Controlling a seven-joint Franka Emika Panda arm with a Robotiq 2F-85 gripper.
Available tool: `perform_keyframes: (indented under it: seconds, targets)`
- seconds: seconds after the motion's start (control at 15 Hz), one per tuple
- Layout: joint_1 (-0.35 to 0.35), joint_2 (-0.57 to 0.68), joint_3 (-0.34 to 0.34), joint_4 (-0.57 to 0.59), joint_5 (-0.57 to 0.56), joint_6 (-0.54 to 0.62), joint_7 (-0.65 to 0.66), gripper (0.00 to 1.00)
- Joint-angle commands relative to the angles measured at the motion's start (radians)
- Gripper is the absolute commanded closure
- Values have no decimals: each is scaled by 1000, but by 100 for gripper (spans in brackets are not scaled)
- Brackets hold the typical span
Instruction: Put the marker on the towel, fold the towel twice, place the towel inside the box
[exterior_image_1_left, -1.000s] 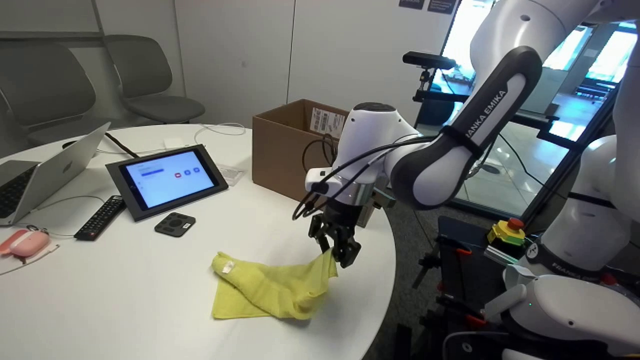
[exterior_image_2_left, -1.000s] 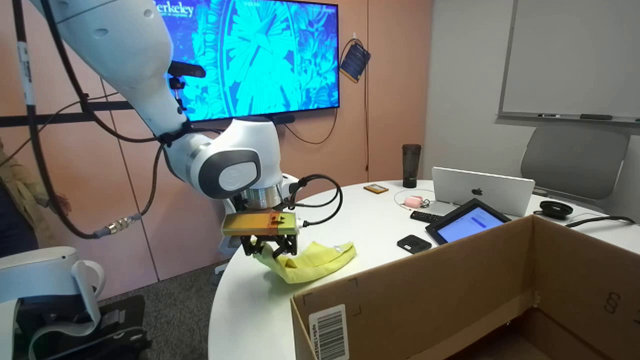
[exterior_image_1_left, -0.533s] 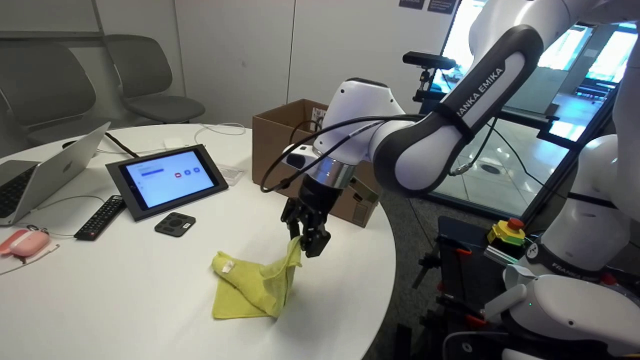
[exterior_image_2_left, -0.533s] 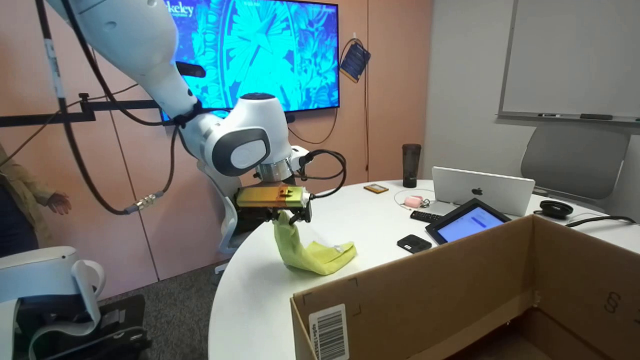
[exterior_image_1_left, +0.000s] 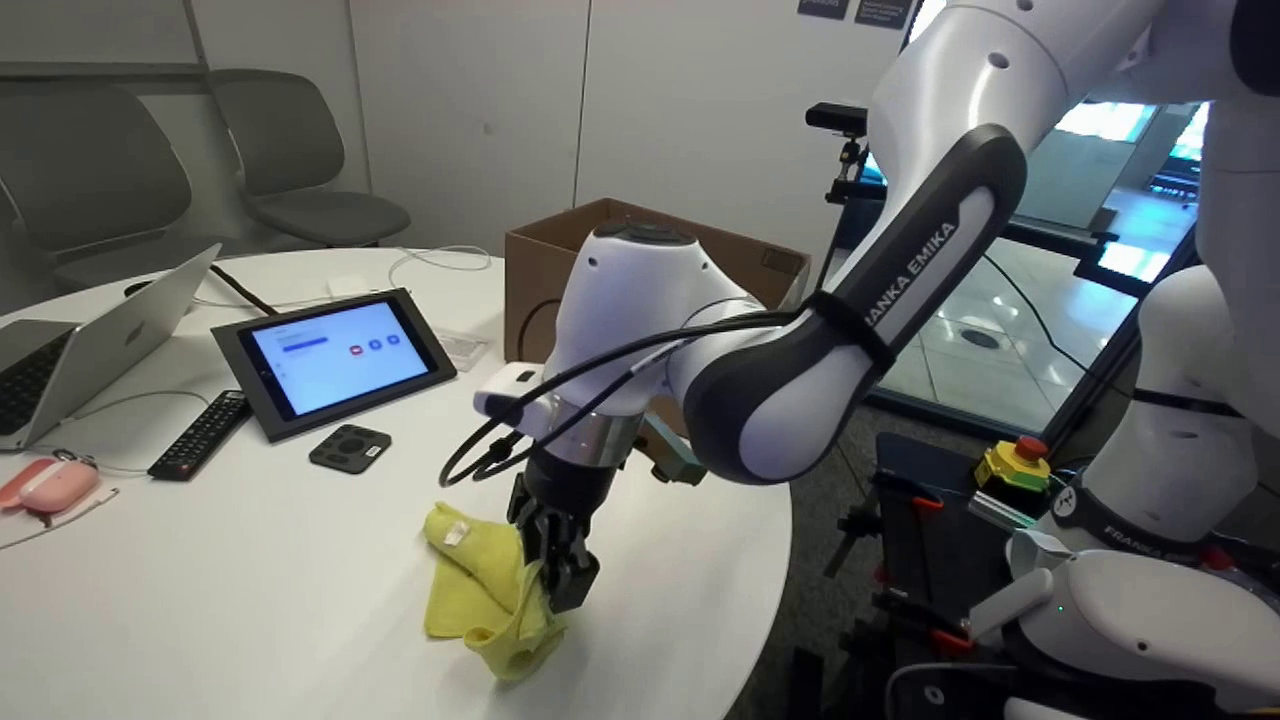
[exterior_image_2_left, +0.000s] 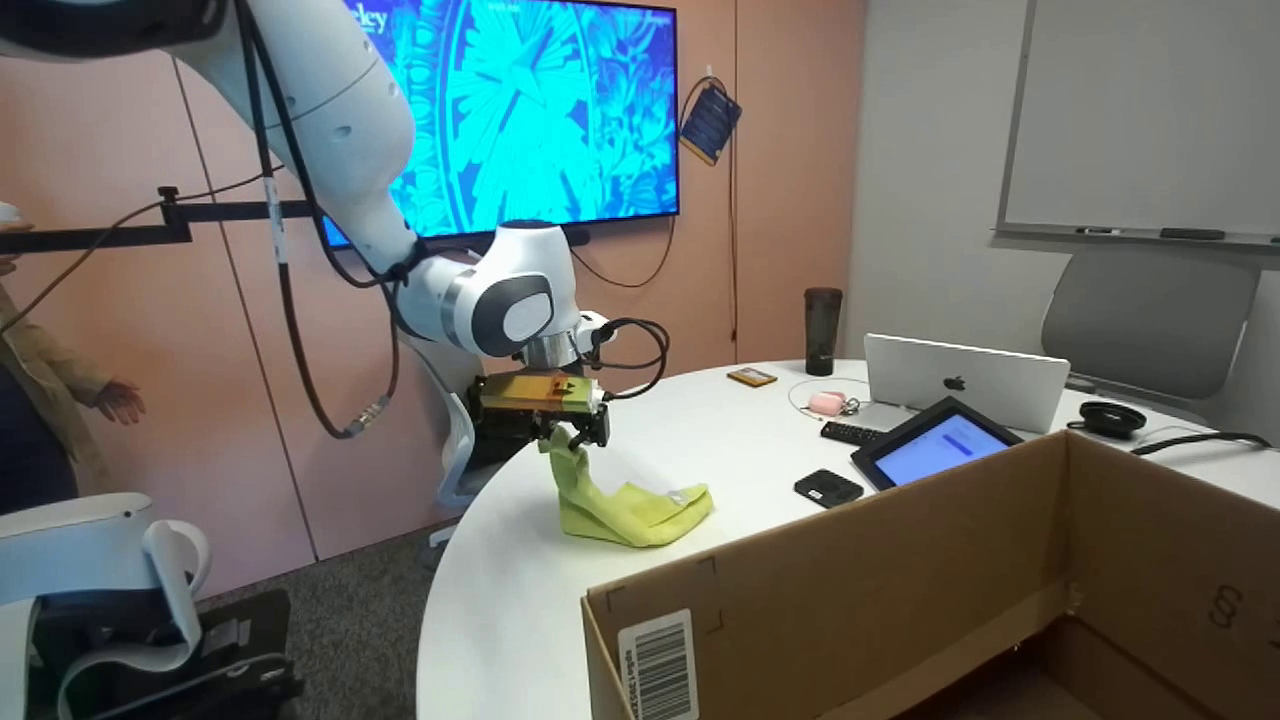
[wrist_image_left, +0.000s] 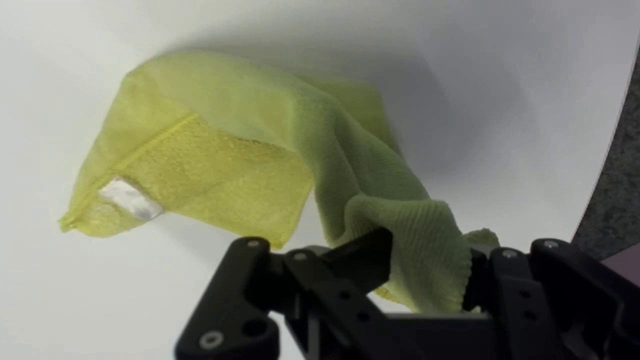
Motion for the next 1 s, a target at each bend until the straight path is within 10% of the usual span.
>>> perform_keyframes:
  seconds: [0.0, 0.6, 0.93]
  targets:
    - [67, 98, -39, 141, -28, -35, 113, 73]
    - [126, 123, -220, 224, -35, 97, 403, 4]
    - [195, 135, -372, 229, -39, 167, 625, 0]
